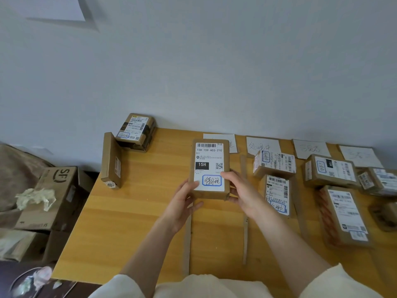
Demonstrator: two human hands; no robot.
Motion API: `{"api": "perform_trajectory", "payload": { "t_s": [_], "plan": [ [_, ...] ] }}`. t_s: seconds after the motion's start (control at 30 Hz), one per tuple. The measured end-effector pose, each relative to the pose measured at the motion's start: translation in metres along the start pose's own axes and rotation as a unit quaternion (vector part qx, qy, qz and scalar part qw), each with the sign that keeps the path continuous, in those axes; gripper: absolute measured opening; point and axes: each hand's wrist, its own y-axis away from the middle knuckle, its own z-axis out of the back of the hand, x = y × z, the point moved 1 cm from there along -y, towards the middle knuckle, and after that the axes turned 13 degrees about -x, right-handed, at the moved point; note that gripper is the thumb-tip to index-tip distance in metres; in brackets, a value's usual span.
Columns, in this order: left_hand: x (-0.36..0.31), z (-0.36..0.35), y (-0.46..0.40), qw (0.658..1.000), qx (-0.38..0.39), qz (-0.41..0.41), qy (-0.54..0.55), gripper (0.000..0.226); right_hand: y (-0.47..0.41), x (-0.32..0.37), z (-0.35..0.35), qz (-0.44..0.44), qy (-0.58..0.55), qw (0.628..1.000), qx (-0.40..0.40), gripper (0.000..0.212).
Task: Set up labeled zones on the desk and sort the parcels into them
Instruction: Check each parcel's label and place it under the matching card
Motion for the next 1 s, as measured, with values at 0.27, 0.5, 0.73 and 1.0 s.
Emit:
{"api": "perform_trajectory", "payload": {
  "t_s": [0.27, 0.5, 0.73, 1.0],
  "plan": [
    [0.008, 0.008, -0.005, 0.999, 0.004, 0.026, -0.019, 0.055, -0.005, -0.014, 0.004, -0.047, 0.021, 0.998, -0.041, 0.045],
    [0.02, 0.025, -0.022, 0.992, -0.047, 0.056, -0.103, 0.043, -0.01, -0.037, 0.008, -0.174, 0.037, 0.981, -0.073, 0.043],
    [0.02, 0.051, -0.048, 0.957, -0.217, -0.024, -0.193, 0.041, -0.037, -0.037, 0.004, -0.265, -0.11, 0.944, -0.164, 0.064],
    [0.013, 0.074, -0.068, 0.887, -0.27, -0.068, -0.368, 0.043, -0.085, -0.019, -0.033, -0.283, -0.227, 0.907, -0.215, 0.072]
  ]
}}
